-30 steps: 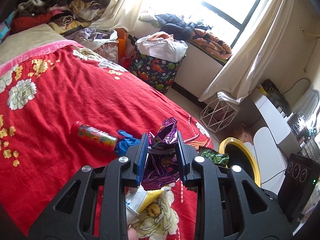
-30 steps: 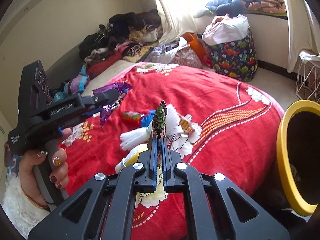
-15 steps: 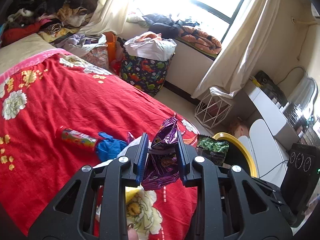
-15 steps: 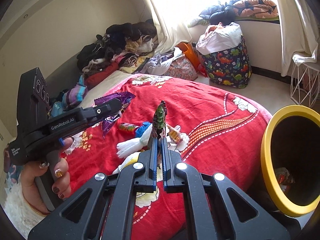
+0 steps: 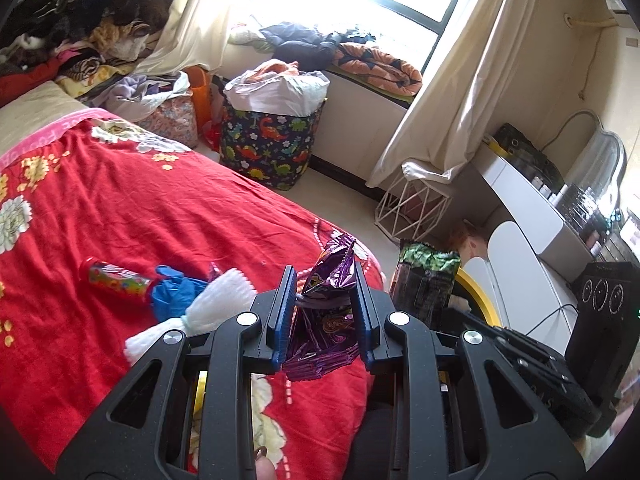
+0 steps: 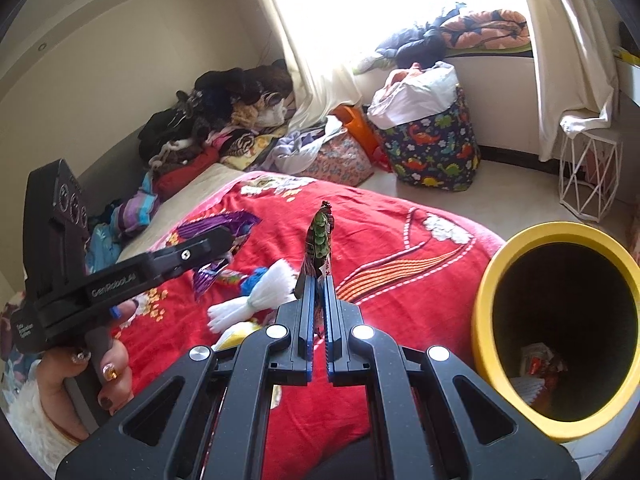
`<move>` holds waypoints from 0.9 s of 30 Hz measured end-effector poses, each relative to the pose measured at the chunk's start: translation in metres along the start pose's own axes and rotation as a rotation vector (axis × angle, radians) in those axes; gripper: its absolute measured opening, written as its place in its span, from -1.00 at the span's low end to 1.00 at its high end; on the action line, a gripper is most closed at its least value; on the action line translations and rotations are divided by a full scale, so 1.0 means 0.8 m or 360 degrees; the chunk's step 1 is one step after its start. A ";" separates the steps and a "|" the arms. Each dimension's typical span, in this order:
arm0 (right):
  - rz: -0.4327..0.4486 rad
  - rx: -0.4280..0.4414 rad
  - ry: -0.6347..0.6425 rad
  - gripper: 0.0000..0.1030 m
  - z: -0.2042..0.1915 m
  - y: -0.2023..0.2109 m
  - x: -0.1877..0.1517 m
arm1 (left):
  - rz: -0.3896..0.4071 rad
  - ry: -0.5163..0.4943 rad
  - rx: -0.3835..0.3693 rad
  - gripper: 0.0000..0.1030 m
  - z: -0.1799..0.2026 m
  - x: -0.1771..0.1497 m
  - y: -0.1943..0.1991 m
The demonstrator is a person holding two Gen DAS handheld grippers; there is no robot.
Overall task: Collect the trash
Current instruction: 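Carry the purple and green wrappers over the yellow bin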
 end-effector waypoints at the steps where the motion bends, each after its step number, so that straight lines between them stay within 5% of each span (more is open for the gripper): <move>1: 0.0006 -0.0010 -0.0006 -0.91 0.005 0.002 0.000 | -0.0005 -0.0008 -0.0005 -0.60 0.004 -0.001 -0.003; 27: 0.0115 -0.0267 -0.0241 -0.92 0.129 0.034 0.001 | -0.0165 -0.0221 -0.0161 -0.60 0.101 -0.022 -0.071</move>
Point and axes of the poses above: each gripper's, at about its wrist camera, not at the fingertips, and y roughly against the way its jaws point, z to its right, x to its top, the point moved 5 cm from there along -y, roughly the way its jaws point, and after that the axes turned 6 degrees about -x, right-handed, at the moved point
